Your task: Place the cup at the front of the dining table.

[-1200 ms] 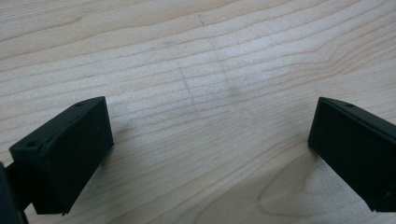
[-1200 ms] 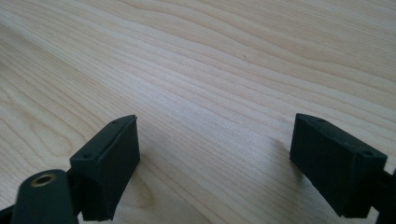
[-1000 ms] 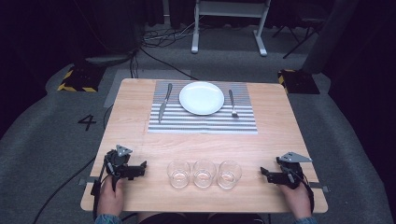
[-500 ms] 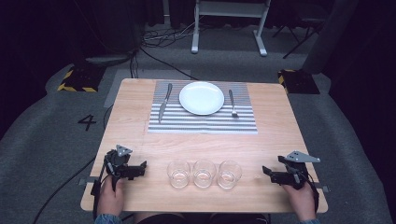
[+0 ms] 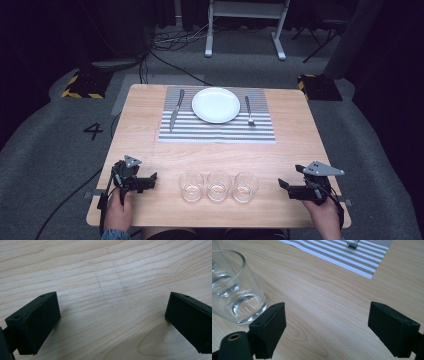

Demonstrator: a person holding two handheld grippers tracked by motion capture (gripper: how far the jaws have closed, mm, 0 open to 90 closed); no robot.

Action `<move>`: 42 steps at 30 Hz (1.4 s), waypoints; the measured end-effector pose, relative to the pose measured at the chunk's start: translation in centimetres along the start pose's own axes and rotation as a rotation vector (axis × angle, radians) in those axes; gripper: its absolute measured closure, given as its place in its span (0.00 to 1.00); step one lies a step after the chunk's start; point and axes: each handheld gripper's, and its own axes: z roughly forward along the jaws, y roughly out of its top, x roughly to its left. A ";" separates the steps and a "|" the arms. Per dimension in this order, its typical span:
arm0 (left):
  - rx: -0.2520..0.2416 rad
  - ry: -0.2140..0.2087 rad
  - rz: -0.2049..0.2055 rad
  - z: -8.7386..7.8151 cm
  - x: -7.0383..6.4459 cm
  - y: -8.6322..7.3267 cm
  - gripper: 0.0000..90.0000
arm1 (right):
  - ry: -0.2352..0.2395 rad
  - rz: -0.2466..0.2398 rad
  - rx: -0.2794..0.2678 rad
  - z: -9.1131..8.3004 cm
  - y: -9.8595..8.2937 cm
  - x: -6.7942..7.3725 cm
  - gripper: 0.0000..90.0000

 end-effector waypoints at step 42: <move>-0.002 0.013 -0.017 -0.1 -0.2 -0.1 0.00 | 0.279 -0.140 0.028 3.9 4.2 9.2 0.12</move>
